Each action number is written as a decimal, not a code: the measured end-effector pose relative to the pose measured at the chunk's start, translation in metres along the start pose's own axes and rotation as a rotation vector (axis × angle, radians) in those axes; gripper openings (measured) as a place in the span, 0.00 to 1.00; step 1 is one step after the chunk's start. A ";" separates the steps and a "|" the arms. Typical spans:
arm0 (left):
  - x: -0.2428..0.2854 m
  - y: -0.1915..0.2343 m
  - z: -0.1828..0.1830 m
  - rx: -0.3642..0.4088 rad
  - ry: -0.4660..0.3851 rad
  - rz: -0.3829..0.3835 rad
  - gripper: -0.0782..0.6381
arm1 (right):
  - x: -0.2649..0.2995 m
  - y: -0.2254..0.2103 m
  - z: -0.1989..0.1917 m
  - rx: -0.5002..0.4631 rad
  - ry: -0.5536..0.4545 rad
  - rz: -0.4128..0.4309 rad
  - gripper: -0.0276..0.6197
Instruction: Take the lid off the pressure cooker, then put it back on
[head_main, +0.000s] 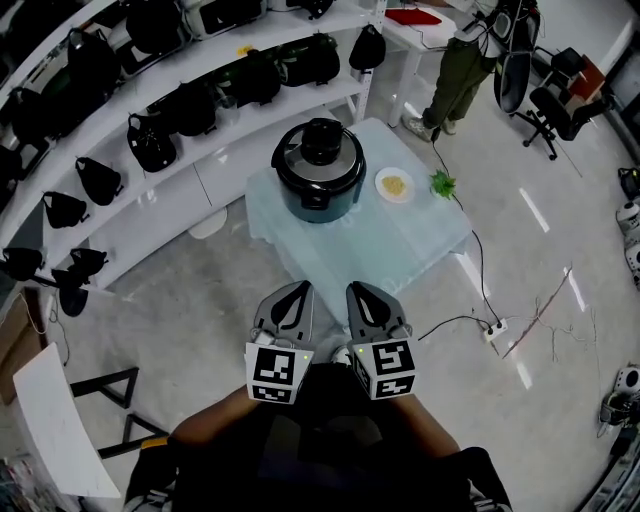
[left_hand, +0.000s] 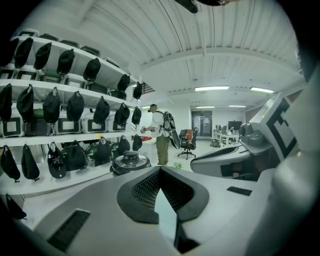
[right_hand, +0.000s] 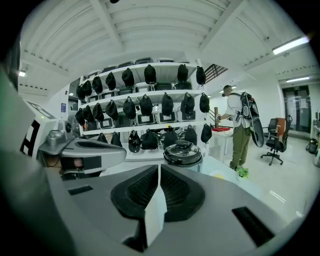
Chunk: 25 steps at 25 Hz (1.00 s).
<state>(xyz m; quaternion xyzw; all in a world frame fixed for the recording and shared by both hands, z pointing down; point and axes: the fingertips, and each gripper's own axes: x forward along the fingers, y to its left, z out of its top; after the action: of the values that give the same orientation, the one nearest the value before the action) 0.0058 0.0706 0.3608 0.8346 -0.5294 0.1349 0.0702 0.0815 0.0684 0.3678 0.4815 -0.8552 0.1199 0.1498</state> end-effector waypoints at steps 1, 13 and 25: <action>-0.001 0.003 -0.002 0.002 0.003 -0.008 0.12 | 0.002 0.005 0.000 0.003 0.002 -0.001 0.09; -0.004 0.011 -0.007 0.031 0.011 -0.082 0.12 | 0.010 0.026 0.002 0.004 0.022 -0.040 0.09; -0.008 0.017 -0.004 0.025 -0.005 -0.067 0.12 | 0.012 0.029 0.002 -0.006 0.028 -0.045 0.09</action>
<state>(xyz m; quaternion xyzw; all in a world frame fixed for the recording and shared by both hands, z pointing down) -0.0138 0.0710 0.3623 0.8530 -0.4996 0.1373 0.0629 0.0509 0.0730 0.3685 0.4986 -0.8423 0.1206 0.1657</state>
